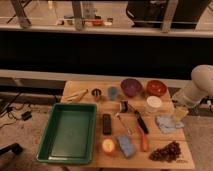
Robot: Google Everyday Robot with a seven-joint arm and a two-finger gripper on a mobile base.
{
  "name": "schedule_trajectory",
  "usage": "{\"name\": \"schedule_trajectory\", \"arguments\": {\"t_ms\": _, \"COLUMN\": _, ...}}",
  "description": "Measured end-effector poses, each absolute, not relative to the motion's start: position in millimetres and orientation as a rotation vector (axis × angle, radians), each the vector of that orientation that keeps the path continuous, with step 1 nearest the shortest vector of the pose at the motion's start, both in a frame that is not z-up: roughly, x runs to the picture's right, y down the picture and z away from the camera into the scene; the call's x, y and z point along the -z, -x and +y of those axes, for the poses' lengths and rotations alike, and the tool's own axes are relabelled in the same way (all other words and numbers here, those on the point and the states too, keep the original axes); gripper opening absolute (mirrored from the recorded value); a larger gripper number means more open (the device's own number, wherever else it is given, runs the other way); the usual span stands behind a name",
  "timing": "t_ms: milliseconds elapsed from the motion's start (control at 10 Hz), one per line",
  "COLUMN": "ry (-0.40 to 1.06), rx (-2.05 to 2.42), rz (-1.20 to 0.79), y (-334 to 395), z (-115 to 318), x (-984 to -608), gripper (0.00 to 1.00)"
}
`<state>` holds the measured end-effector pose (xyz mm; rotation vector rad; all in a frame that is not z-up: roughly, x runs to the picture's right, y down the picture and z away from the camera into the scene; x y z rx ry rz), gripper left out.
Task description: Place towel in purple bowl
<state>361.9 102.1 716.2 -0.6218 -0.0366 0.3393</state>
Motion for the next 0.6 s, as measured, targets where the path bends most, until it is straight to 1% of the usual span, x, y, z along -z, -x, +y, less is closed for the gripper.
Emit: {"name": "schedule_trajectory", "arguments": {"t_ms": 600, "ry": 0.65, "rx": -0.352, "rz": -0.039, "y": -351, "z": 111, "x": -721, "gripper": 0.8}}
